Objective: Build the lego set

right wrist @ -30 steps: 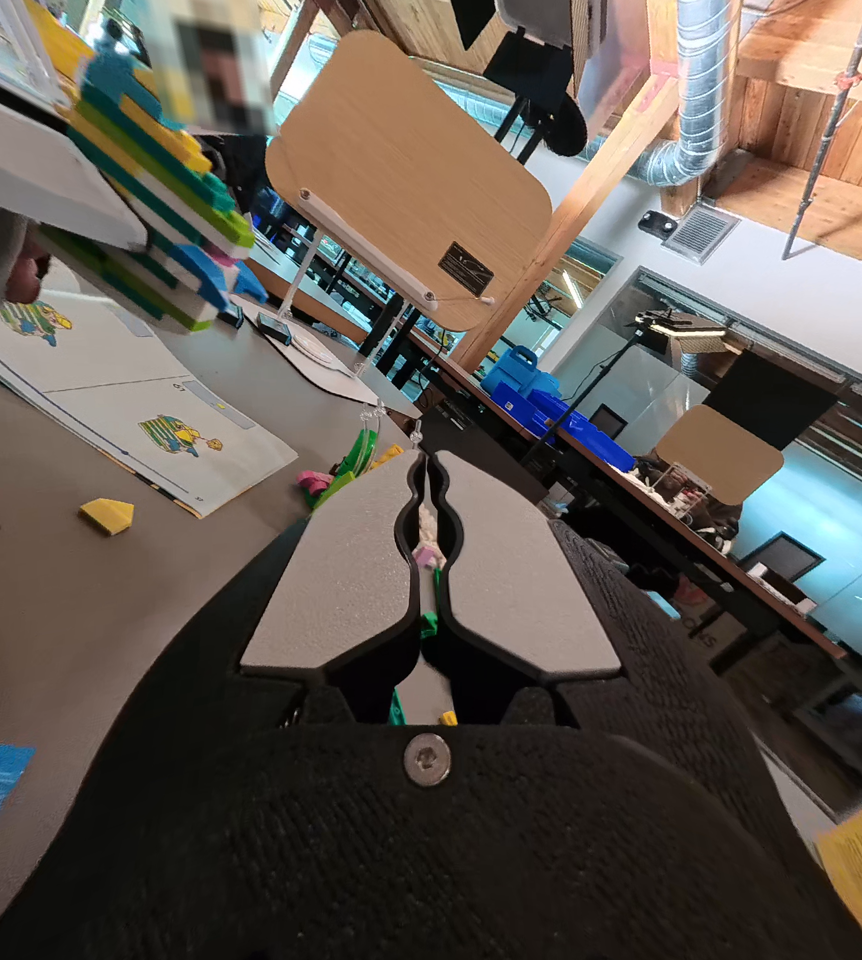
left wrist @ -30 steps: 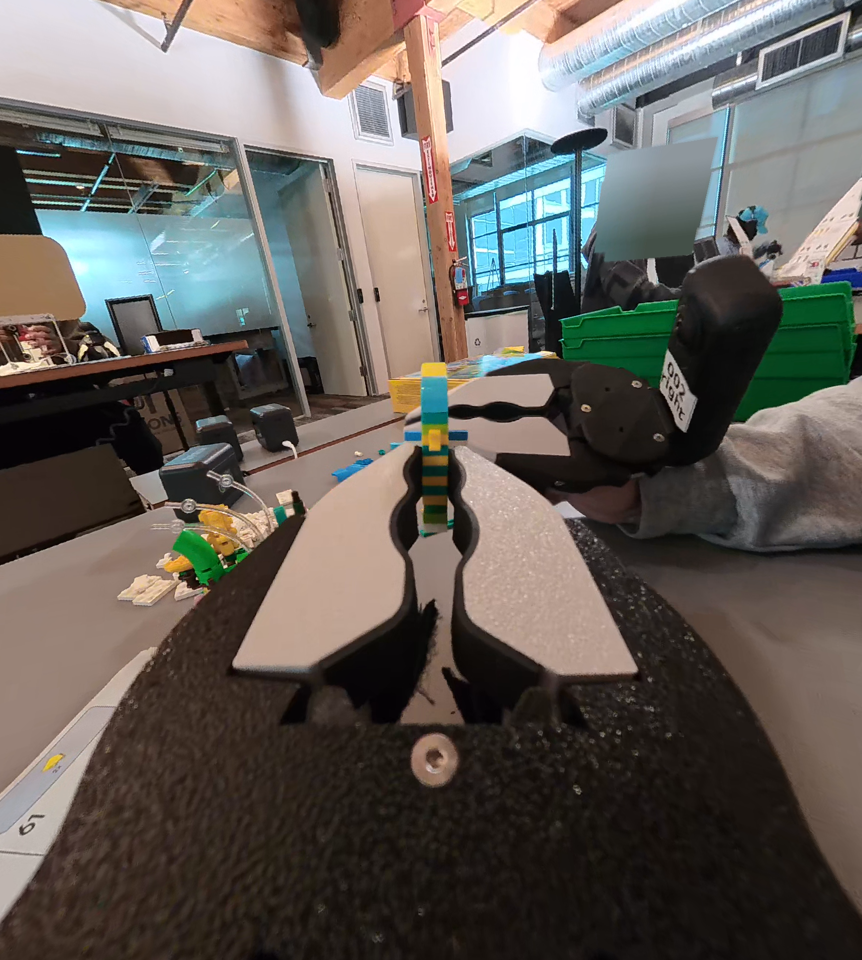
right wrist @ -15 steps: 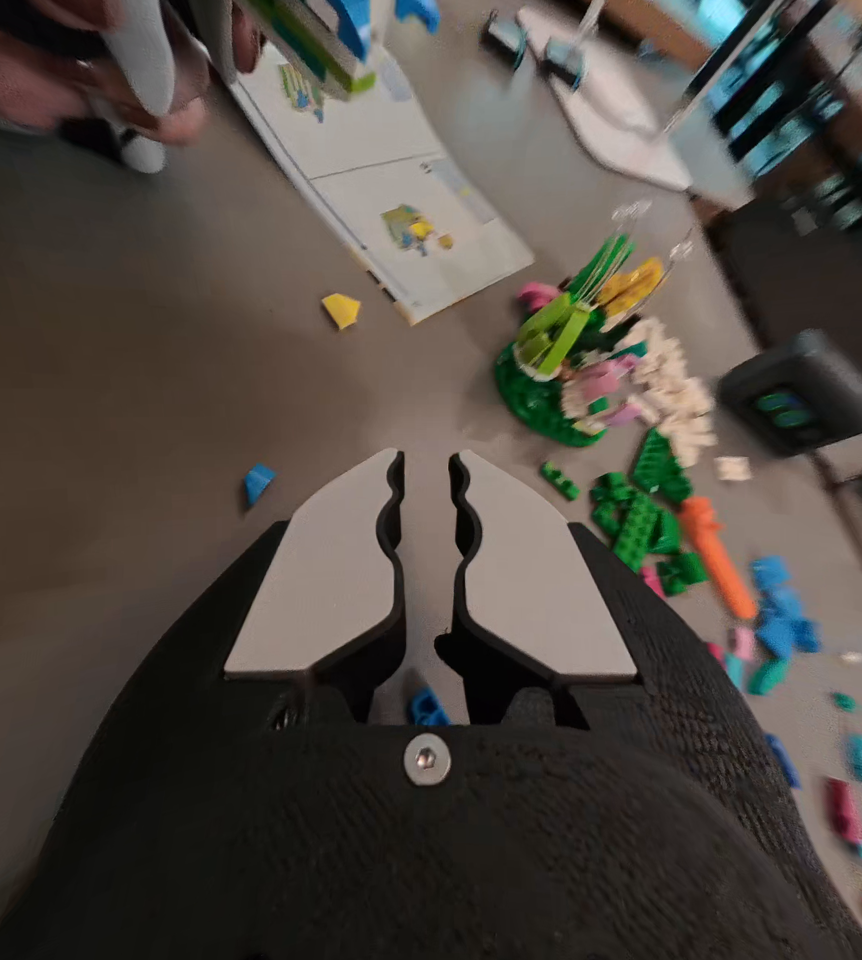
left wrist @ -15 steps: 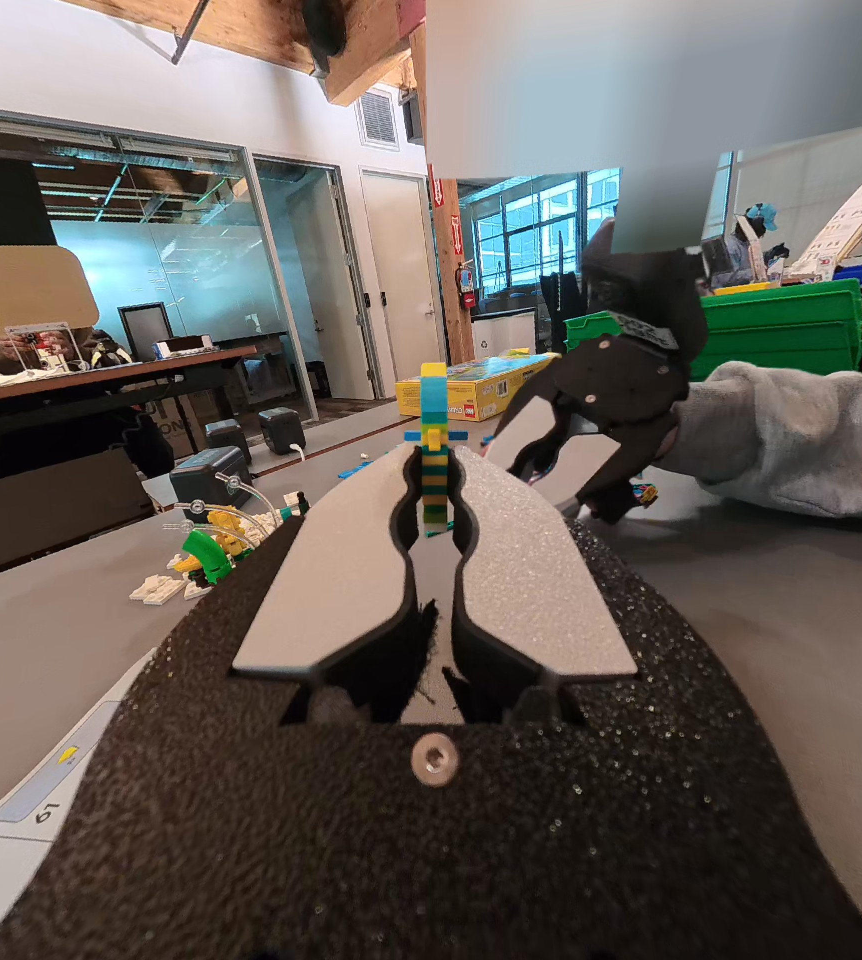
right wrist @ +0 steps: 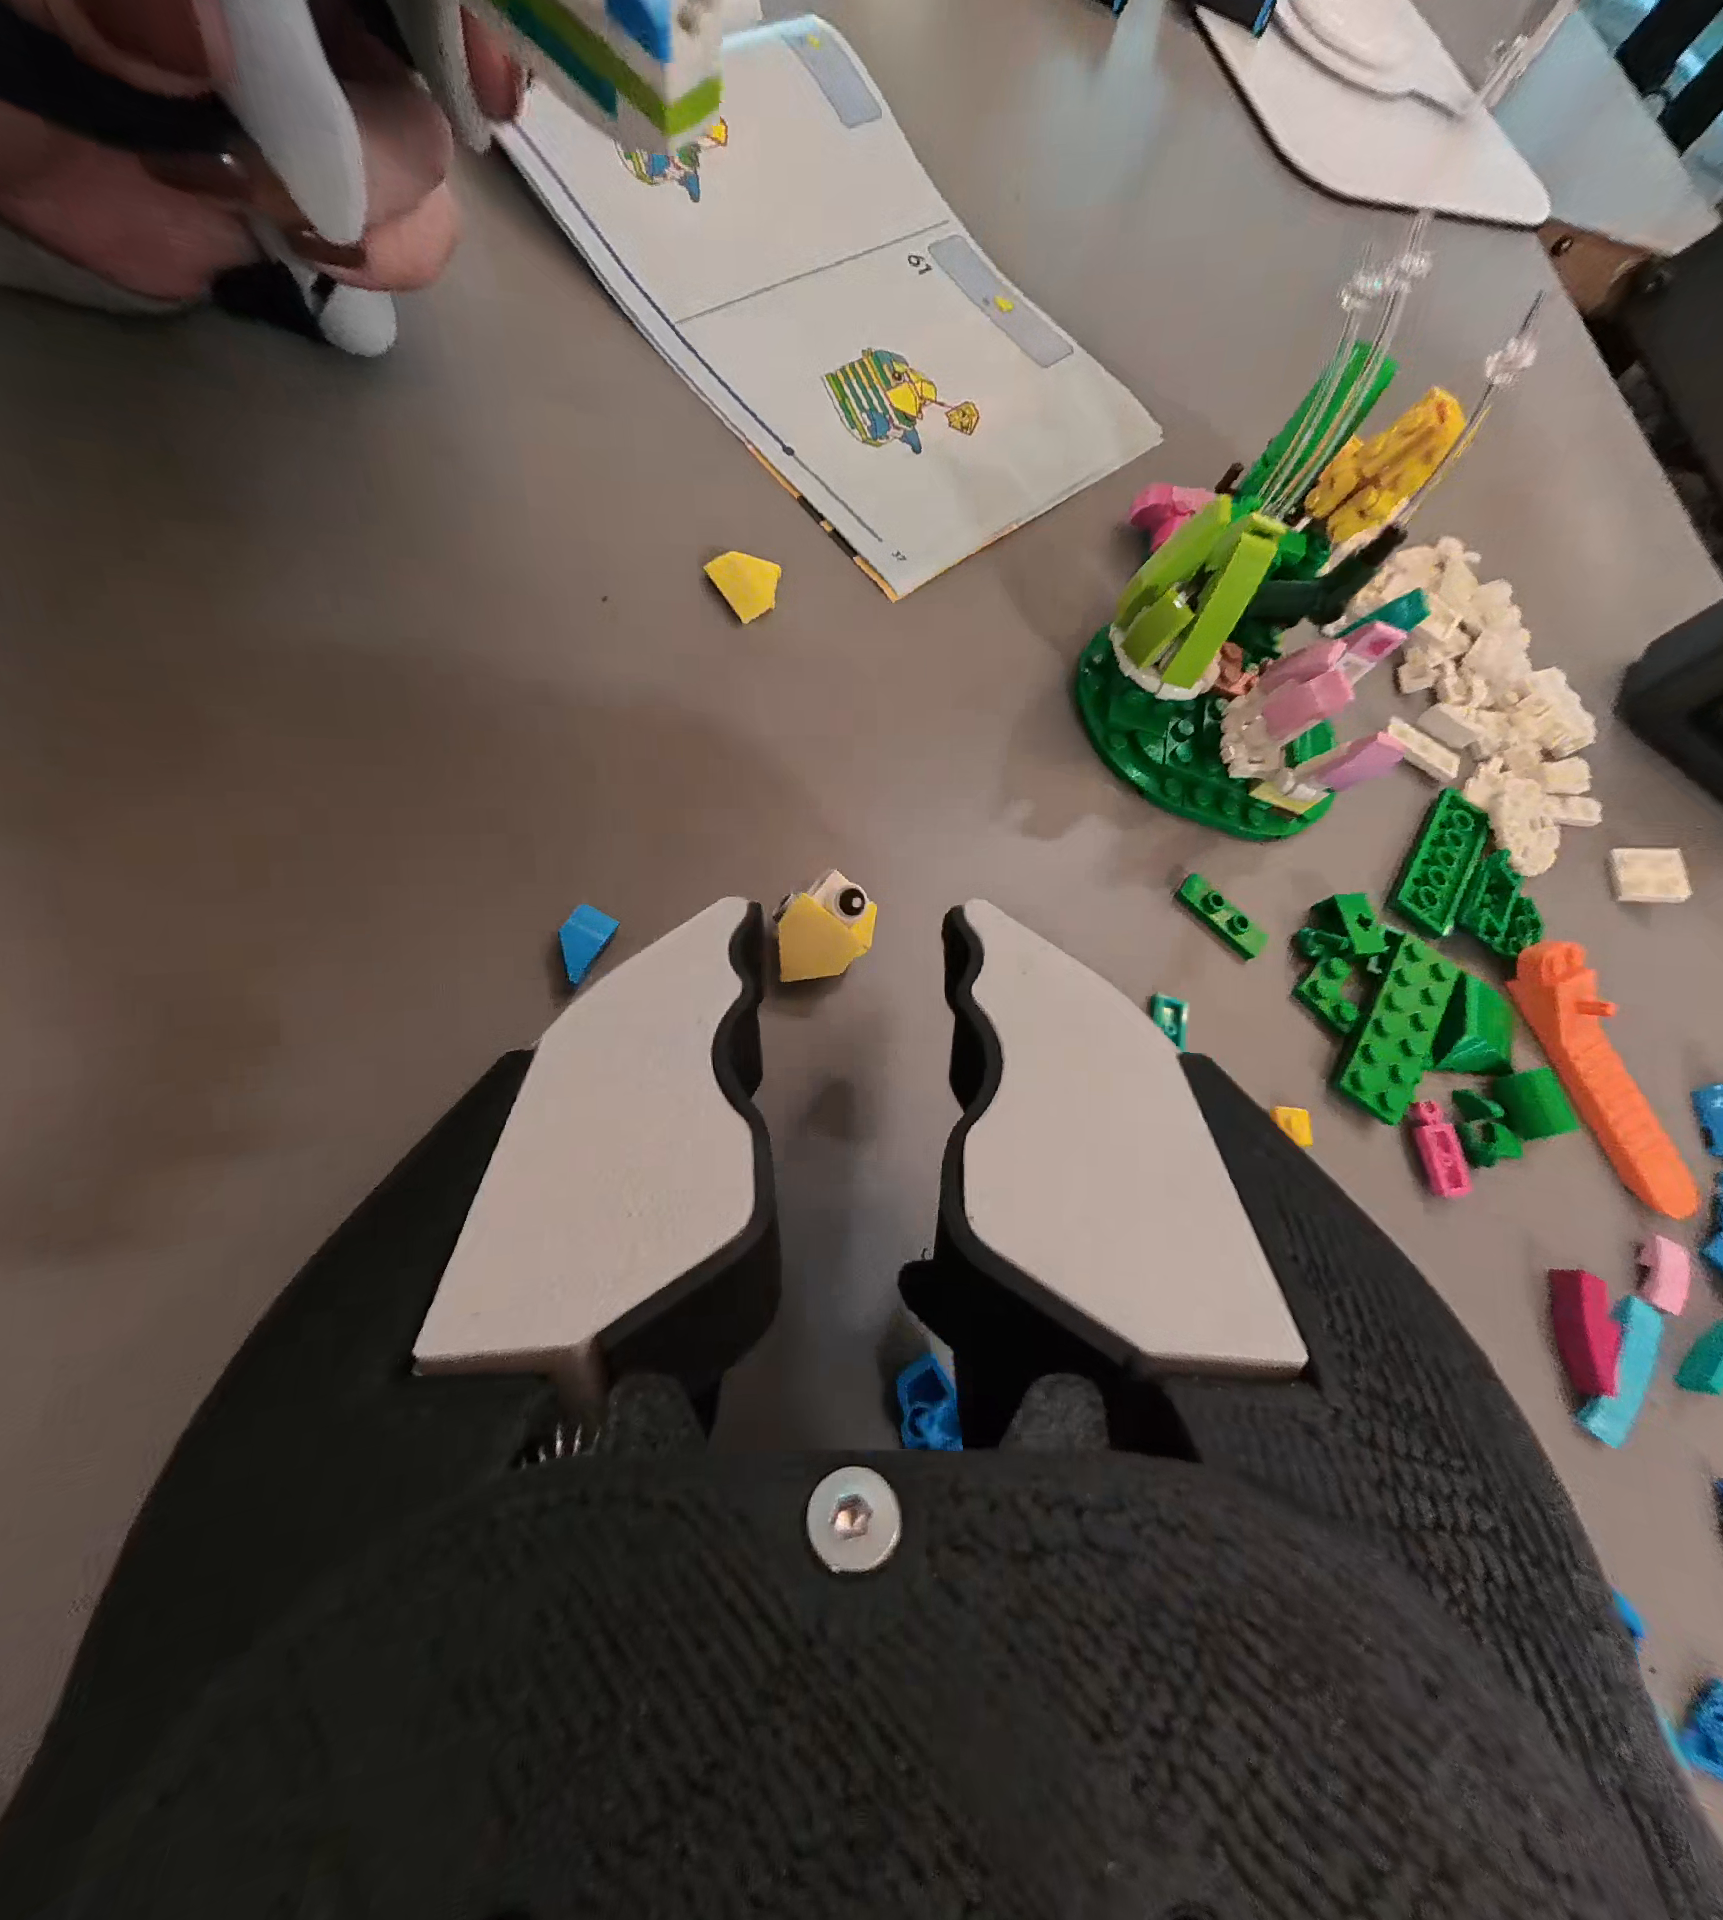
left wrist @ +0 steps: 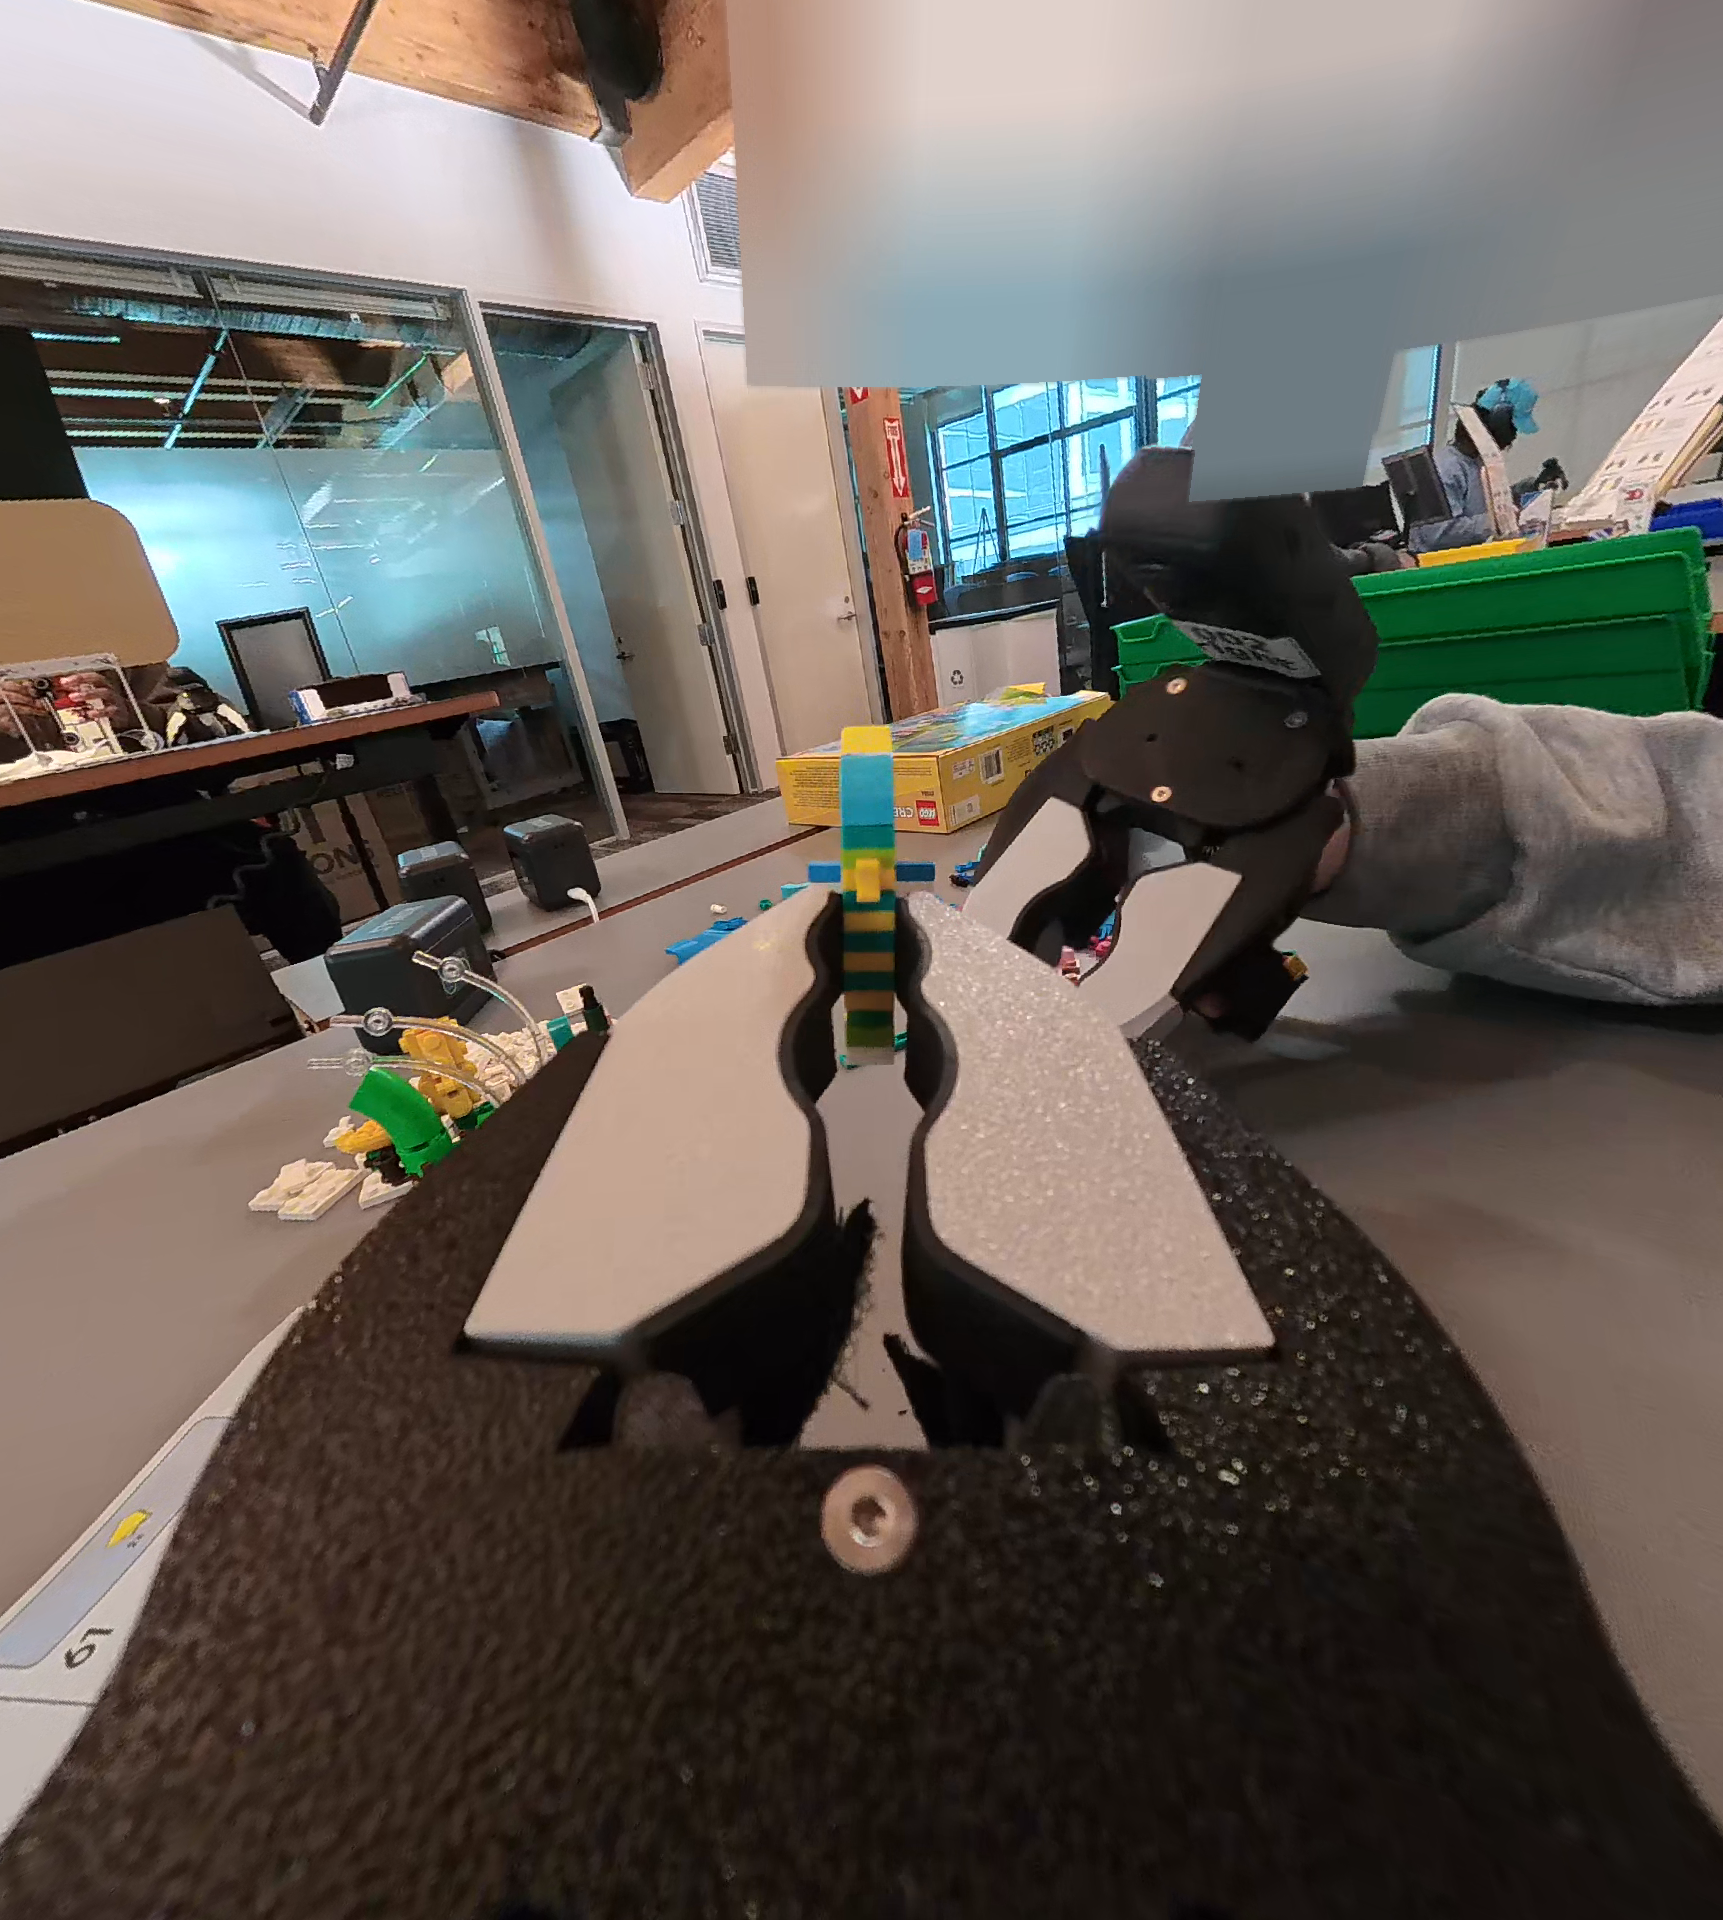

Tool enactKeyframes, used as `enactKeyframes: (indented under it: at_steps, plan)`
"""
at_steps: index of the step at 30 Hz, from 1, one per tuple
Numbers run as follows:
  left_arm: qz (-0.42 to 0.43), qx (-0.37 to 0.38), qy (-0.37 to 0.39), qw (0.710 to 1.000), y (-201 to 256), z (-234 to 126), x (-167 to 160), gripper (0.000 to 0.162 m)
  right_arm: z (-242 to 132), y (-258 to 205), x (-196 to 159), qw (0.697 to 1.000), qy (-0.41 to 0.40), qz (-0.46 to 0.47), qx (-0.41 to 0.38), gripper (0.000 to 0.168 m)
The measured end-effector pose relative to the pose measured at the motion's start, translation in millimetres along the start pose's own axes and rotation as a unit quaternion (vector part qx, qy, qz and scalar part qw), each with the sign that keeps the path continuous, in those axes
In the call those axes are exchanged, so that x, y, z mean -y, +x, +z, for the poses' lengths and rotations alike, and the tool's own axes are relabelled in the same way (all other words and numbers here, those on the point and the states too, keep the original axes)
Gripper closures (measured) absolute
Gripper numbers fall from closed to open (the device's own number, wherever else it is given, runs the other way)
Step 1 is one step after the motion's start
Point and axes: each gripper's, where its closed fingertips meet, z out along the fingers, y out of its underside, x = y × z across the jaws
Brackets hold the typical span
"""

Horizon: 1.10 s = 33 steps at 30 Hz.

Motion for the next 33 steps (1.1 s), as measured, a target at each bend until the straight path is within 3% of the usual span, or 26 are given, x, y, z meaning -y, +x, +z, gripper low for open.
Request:
enactKeyframes:
  at_steps: [7, 17, 22, 33]
  plan:
    - [0.001, -0.004, -0.001, 1.000, 1, 0, 0, 0.154, 3, -2, -12, 0.993, -0.046, -0.104, -0.027, 0.146]
    - [0.003, -0.007, -0.005, 1.000, 2, 1, -1, 0.154, 10, -2, -10, 0.997, -0.068, -0.030, -0.024, 0.145]
    - [0.006, -0.010, -0.006, 1.000, 4, 1, -2, 0.154, 8, 6, -19, 0.990, -0.102, -0.076, -0.058, 0.165]
    - [-0.003, -0.001, -0.012, 1.000, 0, 2, -3, 0.154, -10, 14, -4, 0.995, -0.077, -0.051, -0.044, 0.167]
